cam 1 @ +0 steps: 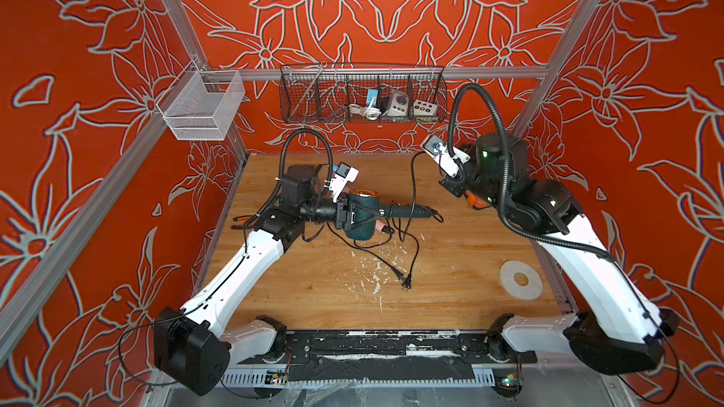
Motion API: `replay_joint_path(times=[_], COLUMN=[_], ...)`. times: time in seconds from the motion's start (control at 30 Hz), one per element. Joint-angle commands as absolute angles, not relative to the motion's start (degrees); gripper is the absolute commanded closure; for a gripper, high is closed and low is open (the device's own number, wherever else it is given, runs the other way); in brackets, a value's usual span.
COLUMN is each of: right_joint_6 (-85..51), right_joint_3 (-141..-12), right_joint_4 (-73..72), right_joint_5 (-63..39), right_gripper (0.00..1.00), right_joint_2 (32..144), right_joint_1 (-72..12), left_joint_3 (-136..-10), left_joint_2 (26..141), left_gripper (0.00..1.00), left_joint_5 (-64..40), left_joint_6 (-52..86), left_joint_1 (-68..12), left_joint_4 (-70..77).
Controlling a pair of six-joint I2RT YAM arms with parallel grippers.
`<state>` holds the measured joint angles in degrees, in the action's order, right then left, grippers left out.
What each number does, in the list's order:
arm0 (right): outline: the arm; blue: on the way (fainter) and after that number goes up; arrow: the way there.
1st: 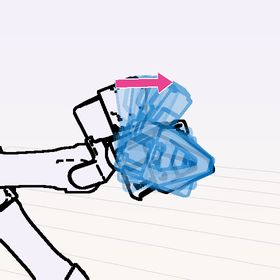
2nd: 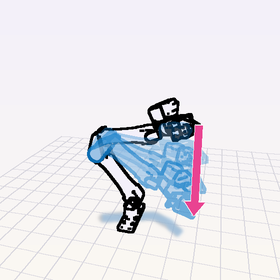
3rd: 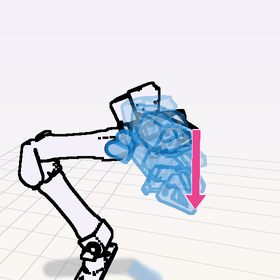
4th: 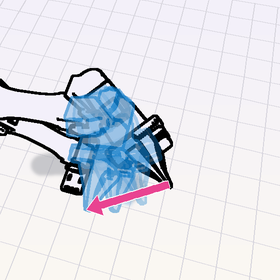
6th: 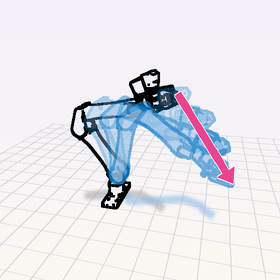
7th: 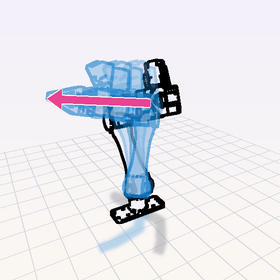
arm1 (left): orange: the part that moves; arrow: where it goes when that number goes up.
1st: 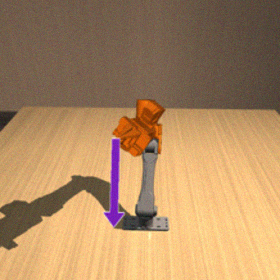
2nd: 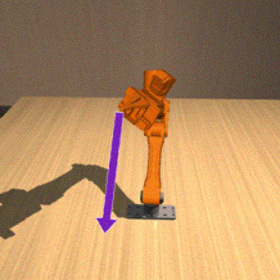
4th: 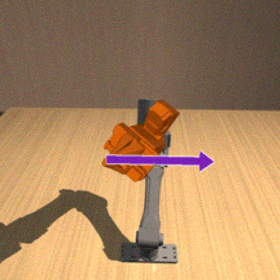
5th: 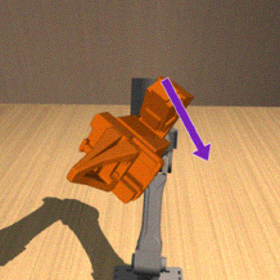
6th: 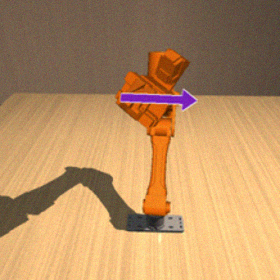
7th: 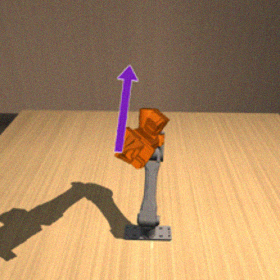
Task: Wrap the cord around the hair dryer
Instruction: Wrap the power cord around the hair dryer.
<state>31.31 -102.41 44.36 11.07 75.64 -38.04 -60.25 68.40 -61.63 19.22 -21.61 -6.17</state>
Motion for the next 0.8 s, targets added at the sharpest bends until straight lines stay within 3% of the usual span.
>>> replay_joint_path(times=[0.0, 0.37, 0.77], right_joint_6=[33.59, 28.81, 8.73], right_joint_3=[-106.43, -103.79, -77.73], right_joint_4=[43.73, 42.55, 21.52], right_joint_5=[4.39, -17.15, -37.69], right_gripper=[1.0, 1.0, 1.0], right_joint_2=[77.61, 83.05, 79.99], right_joint_1=[-35.75, -25.28, -13.59], left_joint_3=[-60.2, -60.52, -65.37], left_joint_2=[67.57, 71.38, 69.28], left_gripper=[1.0, 1.0, 1.0], left_joint_5=[-68.9, -73.5, -70.14], left_joint_6=[18.21, 29.62, 36.81], left_joint_1=[-25.27, -32.78, -32.82], left_joint_4=[-1.16, 21.21, 32.51])
